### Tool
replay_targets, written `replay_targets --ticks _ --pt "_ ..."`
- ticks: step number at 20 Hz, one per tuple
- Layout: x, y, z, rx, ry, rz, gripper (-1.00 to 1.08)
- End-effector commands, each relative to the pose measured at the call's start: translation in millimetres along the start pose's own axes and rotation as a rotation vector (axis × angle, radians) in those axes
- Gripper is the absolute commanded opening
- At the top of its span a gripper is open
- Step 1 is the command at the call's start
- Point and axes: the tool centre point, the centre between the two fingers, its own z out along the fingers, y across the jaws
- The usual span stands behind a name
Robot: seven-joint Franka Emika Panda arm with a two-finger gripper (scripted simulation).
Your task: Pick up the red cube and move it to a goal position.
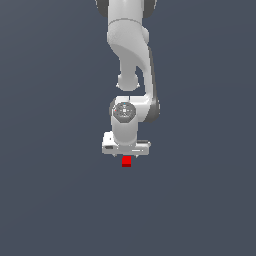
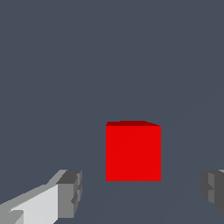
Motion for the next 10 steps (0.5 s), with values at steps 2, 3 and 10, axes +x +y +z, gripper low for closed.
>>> replay_targets --ticks 2,3,10 --pt "8 -2 18 0.0 0.006 -0.004 1.0" --pt "9 -3 21 0.0 0.007 -0.004 1.0" --pt "15 -4 35 0.0 0.01 -0.007 1.0"
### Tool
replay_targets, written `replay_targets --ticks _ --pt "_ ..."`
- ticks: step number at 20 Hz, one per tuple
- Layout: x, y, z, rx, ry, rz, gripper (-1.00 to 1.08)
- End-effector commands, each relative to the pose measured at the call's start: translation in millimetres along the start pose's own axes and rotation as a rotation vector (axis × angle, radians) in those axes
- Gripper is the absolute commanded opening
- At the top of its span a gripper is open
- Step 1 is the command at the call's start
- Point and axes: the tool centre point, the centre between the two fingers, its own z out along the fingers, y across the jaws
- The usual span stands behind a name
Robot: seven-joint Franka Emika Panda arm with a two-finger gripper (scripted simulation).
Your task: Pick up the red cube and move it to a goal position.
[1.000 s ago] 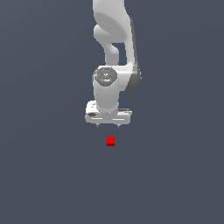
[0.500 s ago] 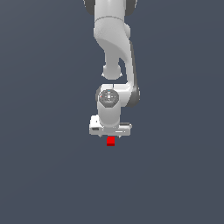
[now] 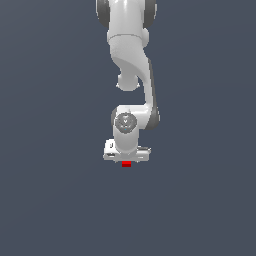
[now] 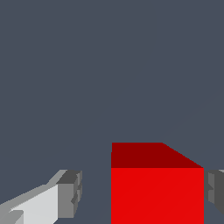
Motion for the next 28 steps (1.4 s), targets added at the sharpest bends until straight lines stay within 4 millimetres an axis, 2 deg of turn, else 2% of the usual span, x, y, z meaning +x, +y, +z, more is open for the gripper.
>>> replay_targets --ticks 1,2,17,23,28 --pt "1 0 2 0.0 0.002 0.0 1.0" --pt "1 0 2 0.0 0.002 0.0 -1.0" --pt "-2 0 -1 0.0 0.001 -0.001 -1.0" --pt "-15 3 -11 0.0 0.001 -0.001 -1.0" --pt "-34 7 -27 0.0 0.001 -0.001 -1.0"
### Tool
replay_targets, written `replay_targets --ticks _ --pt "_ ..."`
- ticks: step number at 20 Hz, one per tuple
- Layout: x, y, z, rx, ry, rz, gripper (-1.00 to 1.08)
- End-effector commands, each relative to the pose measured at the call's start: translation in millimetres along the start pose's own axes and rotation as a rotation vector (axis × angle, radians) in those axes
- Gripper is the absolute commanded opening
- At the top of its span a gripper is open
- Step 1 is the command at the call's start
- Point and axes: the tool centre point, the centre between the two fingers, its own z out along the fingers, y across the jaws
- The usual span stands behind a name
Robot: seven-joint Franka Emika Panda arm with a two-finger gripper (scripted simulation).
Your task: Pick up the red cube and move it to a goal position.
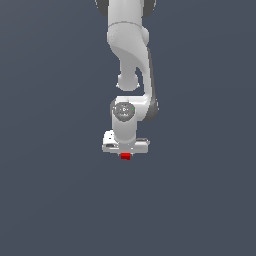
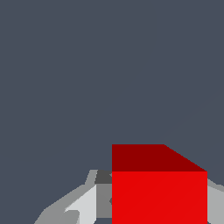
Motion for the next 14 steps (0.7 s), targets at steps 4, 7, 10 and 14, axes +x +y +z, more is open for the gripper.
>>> replay_targets --ticks 4,7,10,14 --pt "-28 6 -23 0.0 0.001 0.0 -1.0" --pt "-43 10 -36 0.0 0.001 0.0 -1.0" --pt "-57 13 -47 0.0 0.001 0.0 -1.0" --pt "-71 16 -59 0.0 0.001 0.0 -1.0"
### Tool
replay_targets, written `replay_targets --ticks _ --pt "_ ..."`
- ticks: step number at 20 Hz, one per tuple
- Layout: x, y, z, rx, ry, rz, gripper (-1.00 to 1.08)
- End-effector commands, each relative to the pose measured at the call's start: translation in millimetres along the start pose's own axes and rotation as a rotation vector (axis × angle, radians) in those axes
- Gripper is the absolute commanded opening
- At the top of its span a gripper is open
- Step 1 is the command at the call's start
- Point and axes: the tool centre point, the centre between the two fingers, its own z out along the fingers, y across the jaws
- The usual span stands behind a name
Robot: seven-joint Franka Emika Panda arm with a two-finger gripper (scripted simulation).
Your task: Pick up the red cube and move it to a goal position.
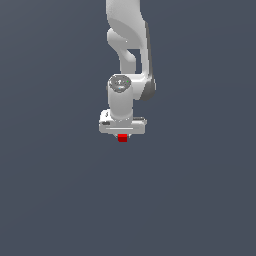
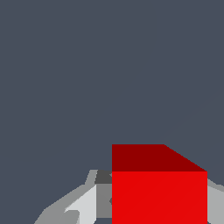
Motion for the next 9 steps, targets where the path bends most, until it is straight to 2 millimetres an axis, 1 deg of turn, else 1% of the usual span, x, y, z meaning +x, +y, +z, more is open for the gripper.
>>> replay_targets --ticks 1,5,9 --pt "-8.2 1.8 -7.1 0.0 0.0 0.0 -1.0" --pt "-15.6 3.7 -14.0 0.0 0.0 0.0 -1.0" --pt "-17.8 4.4 -16.4 0.0 0.0 0.0 -1.0"
